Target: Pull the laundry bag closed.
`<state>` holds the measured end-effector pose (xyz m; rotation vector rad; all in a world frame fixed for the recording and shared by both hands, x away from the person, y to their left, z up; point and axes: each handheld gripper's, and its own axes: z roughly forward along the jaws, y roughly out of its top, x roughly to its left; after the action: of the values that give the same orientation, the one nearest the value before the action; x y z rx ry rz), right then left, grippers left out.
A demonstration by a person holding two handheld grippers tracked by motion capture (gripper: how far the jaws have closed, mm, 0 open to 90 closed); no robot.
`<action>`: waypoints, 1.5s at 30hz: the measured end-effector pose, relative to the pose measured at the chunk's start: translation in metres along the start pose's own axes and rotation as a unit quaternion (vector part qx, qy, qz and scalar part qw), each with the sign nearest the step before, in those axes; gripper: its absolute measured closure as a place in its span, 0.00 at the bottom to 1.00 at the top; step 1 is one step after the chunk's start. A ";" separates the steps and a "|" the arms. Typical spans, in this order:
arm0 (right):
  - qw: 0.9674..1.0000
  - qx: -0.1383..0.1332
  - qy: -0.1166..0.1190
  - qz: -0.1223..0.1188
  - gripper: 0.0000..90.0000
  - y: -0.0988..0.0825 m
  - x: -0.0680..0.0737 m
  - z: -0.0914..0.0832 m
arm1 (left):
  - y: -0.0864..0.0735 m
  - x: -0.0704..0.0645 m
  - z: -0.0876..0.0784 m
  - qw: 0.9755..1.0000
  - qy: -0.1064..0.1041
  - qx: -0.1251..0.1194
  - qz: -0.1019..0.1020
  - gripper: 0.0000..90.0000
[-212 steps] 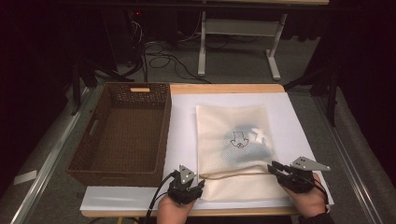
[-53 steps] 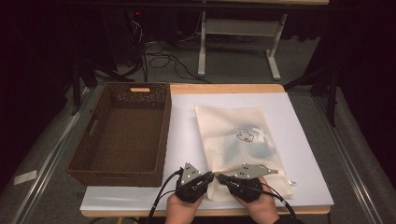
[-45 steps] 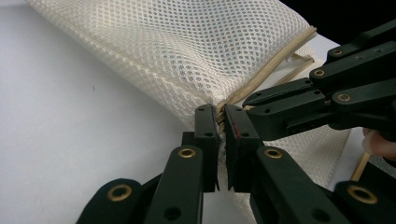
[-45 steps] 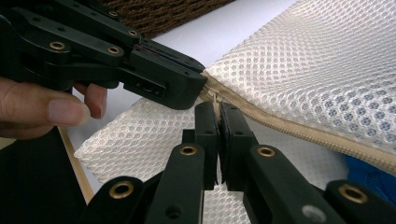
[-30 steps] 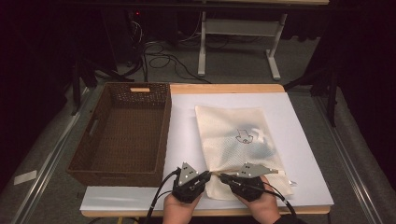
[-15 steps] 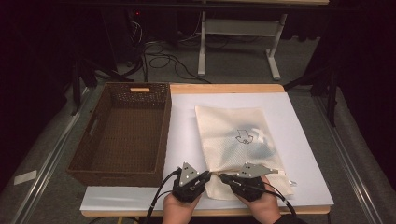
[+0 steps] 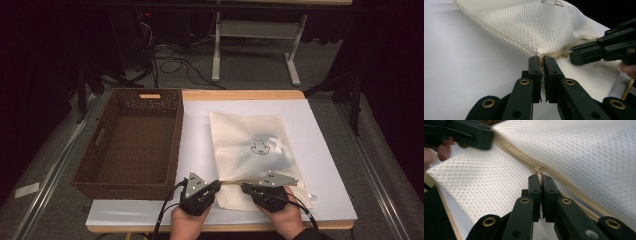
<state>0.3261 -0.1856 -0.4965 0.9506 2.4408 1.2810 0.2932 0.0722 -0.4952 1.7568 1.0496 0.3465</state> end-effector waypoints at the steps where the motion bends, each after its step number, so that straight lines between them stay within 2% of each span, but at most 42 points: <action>1: 1.000 -0.003 -0.003 0.001 0.98 0.000 -0.004 -0.002 | 0.000 0.001 0.000 1.000 0.000 0.000 -0.001 0.95; 4: 1.000 -0.006 -0.008 0.009 0.98 -0.001 -0.010 -0.009 | 0.000 0.000 0.000 1.000 -0.001 0.000 0.000 0.94; 12: 1.000 -0.001 -0.016 0.006 0.98 -0.004 -0.014 -0.014 | -0.001 0.000 0.001 1.000 0.007 0.008 0.009 0.94; 13: 1.000 0.002 -0.018 0.008 0.98 -0.006 -0.017 -0.018 | -0.002 -0.001 0.002 1.000 0.012 0.010 0.016 0.94; 22: 0.999 0.015 -0.037 0.021 0.98 -0.018 -0.037 -0.036 | -0.003 0.001 0.004 0.999 0.017 0.022 0.020 0.94; 37: 0.996 0.022 -0.066 0.049 0.98 -0.039 -0.065 -0.064 | -0.006 0.005 0.008 0.999 0.024 0.042 0.014 0.94; 41: 0.996 0.021 -0.074 0.050 0.98 -0.045 -0.074 -0.073 | -0.008 0.007 0.008 0.998 0.029 0.047 0.008 0.94; 45: 0.994 0.020 -0.084 0.062 0.98 -0.050 -0.080 -0.081 | -0.009 0.009 0.009 0.998 0.034 0.046 0.002 0.94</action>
<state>0.3270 -0.3101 -0.4957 1.1869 2.3190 1.1418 0.3000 0.0753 -0.5088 1.8402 1.1264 0.3681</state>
